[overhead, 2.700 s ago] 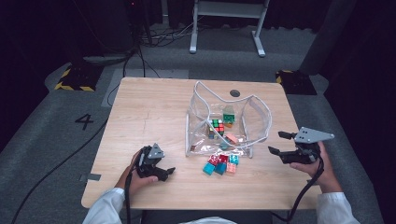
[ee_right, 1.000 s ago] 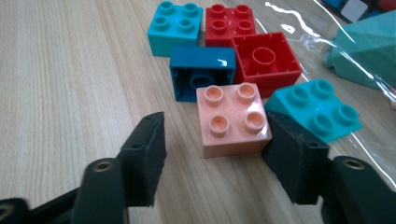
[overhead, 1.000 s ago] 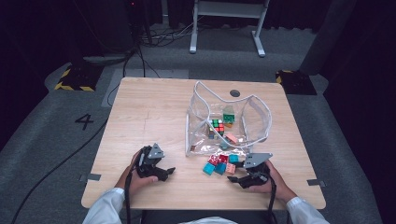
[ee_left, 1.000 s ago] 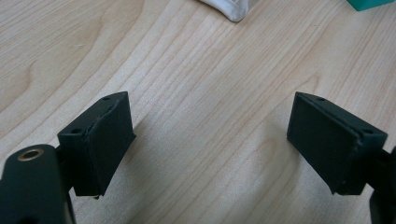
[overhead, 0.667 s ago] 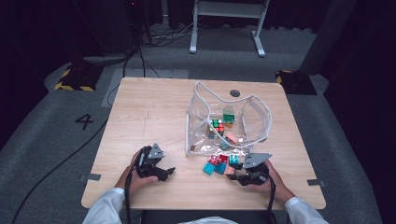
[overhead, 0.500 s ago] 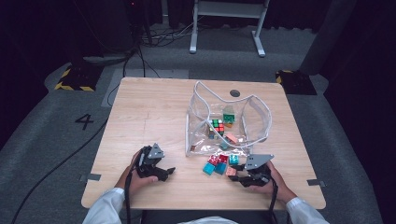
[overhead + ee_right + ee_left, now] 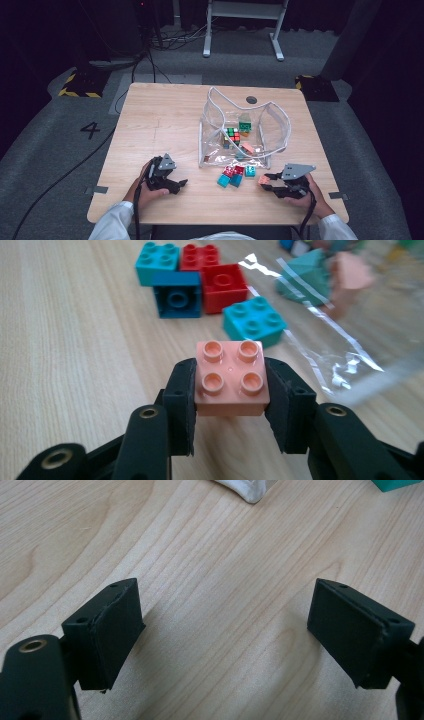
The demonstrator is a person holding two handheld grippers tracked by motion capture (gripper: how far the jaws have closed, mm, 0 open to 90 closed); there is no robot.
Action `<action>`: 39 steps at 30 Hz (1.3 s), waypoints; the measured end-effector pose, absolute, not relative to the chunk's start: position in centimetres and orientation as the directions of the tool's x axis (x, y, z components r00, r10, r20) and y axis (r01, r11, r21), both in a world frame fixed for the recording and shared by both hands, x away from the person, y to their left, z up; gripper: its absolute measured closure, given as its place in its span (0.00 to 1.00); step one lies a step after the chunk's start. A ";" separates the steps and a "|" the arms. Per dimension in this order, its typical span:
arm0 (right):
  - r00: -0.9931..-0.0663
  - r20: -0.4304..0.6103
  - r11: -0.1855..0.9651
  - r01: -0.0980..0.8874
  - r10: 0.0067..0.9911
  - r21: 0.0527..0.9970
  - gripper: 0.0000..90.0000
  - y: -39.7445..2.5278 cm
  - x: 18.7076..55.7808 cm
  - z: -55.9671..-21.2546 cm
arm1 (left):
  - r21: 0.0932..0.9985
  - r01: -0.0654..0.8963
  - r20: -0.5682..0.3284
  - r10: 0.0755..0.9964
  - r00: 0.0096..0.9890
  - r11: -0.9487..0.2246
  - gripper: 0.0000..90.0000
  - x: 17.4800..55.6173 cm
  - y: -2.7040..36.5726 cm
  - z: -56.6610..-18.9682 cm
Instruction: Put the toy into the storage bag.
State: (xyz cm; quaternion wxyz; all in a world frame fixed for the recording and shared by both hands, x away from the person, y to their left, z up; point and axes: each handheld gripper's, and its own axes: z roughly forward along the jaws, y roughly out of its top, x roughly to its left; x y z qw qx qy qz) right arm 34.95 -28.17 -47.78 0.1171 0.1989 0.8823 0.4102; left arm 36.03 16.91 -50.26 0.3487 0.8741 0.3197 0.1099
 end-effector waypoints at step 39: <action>-0.728 -0.103 0.401 0.249 0.678 0.881 0.66 -35.7 43.4 -34.6 | 0.681 0.483 -0.034 0.635 0.772 -0.551 0.16 36.0 16.9 -50.3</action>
